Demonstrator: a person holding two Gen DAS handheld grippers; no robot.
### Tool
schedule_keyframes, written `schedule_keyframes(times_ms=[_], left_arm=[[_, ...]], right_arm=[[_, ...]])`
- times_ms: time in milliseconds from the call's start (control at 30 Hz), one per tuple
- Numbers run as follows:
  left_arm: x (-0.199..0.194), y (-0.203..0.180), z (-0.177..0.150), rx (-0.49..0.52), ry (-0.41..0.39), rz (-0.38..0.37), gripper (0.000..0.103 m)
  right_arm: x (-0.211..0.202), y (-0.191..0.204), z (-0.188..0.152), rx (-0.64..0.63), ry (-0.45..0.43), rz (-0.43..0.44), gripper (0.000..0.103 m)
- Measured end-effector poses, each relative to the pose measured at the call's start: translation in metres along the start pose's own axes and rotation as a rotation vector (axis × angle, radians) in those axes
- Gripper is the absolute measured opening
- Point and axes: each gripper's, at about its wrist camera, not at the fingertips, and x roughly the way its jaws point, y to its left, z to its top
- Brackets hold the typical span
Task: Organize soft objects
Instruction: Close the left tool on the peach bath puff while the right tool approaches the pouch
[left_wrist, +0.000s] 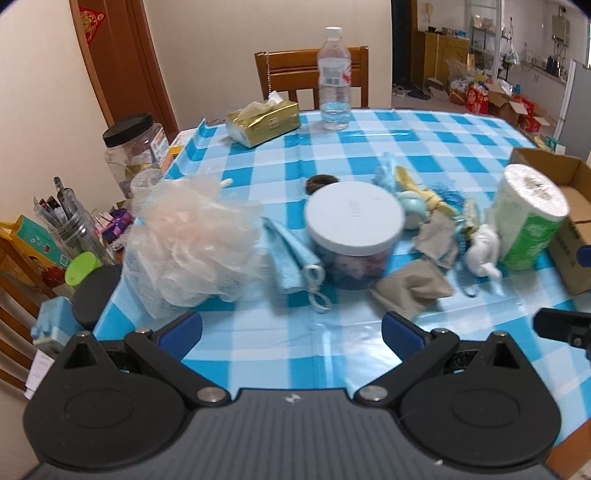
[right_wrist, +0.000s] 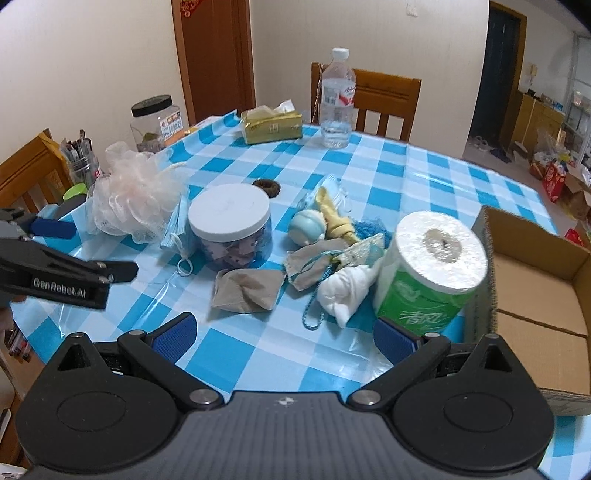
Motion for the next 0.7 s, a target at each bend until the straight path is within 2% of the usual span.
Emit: schedule_keyframes(times_ms=[133,267,700], left_arm=[[0.011,0.016,0.006,0.064,0.002,0.013,0.102],[0.023,0.029,0.012,0.165,0.000,0.064,0.102],[0.066,0.058,0.037,0.283,0.010,0.122,0.102]], right_arm=[[0.012,0.003,0.003,0.009,0.022,0.003,0.103],[0.025,0.006,0.005,0.011,0.049,0.019,0.103],[0.080,0.017,0.003,-0.017,0.172,0.037,0.103]])
